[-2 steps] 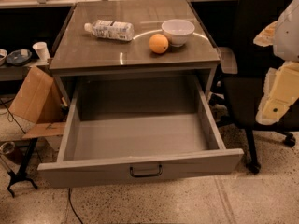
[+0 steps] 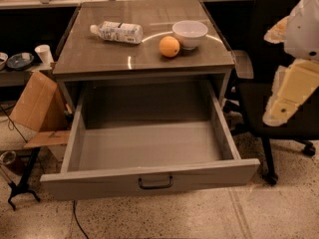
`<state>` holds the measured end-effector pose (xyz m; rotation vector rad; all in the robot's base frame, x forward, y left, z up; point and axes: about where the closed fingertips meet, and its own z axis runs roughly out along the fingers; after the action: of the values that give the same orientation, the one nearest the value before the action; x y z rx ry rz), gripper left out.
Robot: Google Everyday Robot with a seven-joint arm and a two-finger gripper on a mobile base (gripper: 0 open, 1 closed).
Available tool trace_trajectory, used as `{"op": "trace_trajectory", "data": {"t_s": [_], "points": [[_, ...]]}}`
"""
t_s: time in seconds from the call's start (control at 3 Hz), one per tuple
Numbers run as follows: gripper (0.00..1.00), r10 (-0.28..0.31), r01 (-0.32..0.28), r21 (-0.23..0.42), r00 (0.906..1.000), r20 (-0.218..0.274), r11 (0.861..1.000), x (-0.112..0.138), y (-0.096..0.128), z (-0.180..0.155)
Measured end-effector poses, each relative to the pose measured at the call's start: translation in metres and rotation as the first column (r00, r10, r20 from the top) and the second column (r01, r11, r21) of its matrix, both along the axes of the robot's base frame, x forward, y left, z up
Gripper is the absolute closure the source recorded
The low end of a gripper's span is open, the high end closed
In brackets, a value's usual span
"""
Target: Place orange into top drawer
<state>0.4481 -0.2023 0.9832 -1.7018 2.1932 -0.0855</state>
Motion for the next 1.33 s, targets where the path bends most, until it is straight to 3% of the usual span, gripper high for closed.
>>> {"op": "trace_trajectory", "data": {"t_s": [0.67, 1.0, 1.33], "points": [[0.0, 0.092, -0.094, 0.128, 0.9955, 0.024, 0.987, 0.079, 0.103, -0.002], [0.0, 0.078, -0.079, 0.185, 0.9968, 0.014, 0.98, 0.107, 0.15, -0.012], [0.0, -0.055, 0.062, 0.242, 0.9979, -0.035, 0.968, 0.132, 0.164, -0.023]]}}
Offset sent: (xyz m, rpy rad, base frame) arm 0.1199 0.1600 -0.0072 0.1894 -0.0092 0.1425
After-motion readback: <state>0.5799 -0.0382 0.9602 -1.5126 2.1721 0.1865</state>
